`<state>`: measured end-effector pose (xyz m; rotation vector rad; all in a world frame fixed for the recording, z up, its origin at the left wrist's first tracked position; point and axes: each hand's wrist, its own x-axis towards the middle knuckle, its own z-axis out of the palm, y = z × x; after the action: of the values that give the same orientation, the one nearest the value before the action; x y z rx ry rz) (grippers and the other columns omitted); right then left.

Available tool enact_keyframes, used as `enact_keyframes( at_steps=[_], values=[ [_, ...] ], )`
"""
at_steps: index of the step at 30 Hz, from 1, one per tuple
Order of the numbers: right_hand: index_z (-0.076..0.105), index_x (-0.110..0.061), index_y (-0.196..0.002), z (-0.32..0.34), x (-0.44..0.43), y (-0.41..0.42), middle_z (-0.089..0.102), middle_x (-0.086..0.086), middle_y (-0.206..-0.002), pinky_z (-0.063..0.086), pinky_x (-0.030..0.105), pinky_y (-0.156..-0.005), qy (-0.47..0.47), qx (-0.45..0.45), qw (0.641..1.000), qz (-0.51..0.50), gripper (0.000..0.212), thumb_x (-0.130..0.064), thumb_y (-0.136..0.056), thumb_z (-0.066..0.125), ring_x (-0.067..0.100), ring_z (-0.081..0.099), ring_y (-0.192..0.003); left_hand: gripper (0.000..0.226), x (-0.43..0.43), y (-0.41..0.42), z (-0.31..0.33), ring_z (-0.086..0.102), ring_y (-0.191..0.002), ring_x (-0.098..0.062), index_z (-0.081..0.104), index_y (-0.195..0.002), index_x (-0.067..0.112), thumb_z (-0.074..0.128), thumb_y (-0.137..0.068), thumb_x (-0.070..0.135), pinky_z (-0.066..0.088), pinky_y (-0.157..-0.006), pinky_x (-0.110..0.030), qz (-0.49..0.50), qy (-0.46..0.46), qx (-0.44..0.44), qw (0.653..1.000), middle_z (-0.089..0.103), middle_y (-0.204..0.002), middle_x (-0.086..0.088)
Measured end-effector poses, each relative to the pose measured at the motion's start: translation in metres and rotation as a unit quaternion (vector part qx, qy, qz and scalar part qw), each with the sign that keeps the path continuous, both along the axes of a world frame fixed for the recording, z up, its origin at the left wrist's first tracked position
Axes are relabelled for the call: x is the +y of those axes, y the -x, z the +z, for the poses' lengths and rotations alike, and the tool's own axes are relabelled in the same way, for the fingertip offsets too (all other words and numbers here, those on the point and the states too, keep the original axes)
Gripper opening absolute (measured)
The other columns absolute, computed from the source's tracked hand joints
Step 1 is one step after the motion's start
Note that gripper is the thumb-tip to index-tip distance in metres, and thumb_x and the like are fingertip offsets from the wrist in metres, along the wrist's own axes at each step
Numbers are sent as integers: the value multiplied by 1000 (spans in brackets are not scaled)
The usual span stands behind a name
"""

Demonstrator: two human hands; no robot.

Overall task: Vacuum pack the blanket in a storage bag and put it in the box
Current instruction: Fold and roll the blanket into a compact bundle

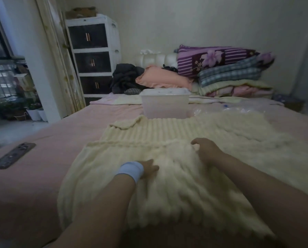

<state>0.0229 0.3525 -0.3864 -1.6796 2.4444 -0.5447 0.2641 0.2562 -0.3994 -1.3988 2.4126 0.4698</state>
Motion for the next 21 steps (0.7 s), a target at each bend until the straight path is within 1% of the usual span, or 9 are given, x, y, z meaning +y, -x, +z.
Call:
enact_keyframes(
  at_steps=[3, 6, 7, 9, 12, 14, 16, 18, 21],
  values=[
    [52, -22, -142, -6, 9, 44, 48, 5, -149, 38, 32, -110, -33, 24, 999, -24, 51, -20, -92, 63, 26, 44, -136, 56, -13, 28, -1, 44, -133, -31, 46, -141, 9, 38, -99, 45, 35, -110, -44, 16, 19, -125, 992, 43, -147, -12],
    [28, -29, -156, -14, 6, 70, 25, 2, -163, 26, 45, -118, -113, 95, 989, -21, 65, -36, -97, 53, 26, 22, -150, 29, -19, 63, 20, 60, -111, -28, 61, -115, 15, 41, -97, 24, 47, -92, -38, -9, 180, -70, 981, 61, -122, -7],
    [15, -30, -159, -18, 2, 77, 19, 2, -165, 22, 50, -118, -151, 106, 983, -22, 71, -40, -98, 50, 27, 17, -152, 26, -24, 78, 23, 60, -109, -28, 58, -115, 16, 41, -97, 23, 46, -89, -37, -8, 223, -30, 974, 61, -122, -7],
    [6, -30, -160, -23, -2, 82, 31, 6, -159, 25, 52, -114, -204, 128, 970, -22, 81, -47, -93, 50, 30, 33, -144, 35, -32, 100, 21, 55, -115, -30, 46, -130, 19, 42, -97, 29, 43, -93, -39, -20, 230, 70, 970, 55, -132, -8],
    [45, -25, -138, -19, -5, 96, 59, 5, -133, 40, 39, -100, -221, 238, 946, 9, 57, -45, -86, 56, 26, 58, -121, 60, -45, 128, 7, 46, -131, -29, 26, -149, 29, 46, -95, 47, 28, -112, -44, -59, 110, 67, 990, 44, -147, -3],
    [57, -25, -120, -5, -9, 108, 64, 4, -123, 40, 35, -96, -172, 292, 941, -1, 37, -38, -85, 57, 24, 61, -116, 57, -58, 133, 2, 48, -129, -28, 35, -144, 26, 46, -94, 50, 26, -113, -44, -84, 101, 0, 991, 49, -143, -4],
    [56, -23, -118, 12, -14, 127, 64, 4, -120, 38, 36, -96, -95, 323, 941, -43, 33, -34, -87, 54, 26, 60, -114, 39, -75, 133, 7, 56, -117, -28, 51, -124, 25, 47, -94, 49, 38, -99, -40, -87, 180, 11, 980, 59, -130, -5],
    [48, -21, -129, 20, -20, 146, 58, 7, -125, 38, 39, -95, -61, 334, 939, -59, 41, -30, -89, 54, 29, 54, -116, 40, -87, 133, 12, 53, -116, -29, 48, -124, 27, 51, -91, 49, 38, -91, -40, -58, 263, 62, 961, 56, -128, -6],
    [20, -23, -154, 9, -19, 148, 33, 14, -148, 40, 41, -102, -114, 276, 954, -24, 78, -21, -89, 63, 32, 36, -135, 78, -77, 132, 9, 32, -132, -30, 25, -146, 33, 67, -81, 45, 31, -105, -43, -85, 280, 32, 956, 32, -144, -6]
  ],
)
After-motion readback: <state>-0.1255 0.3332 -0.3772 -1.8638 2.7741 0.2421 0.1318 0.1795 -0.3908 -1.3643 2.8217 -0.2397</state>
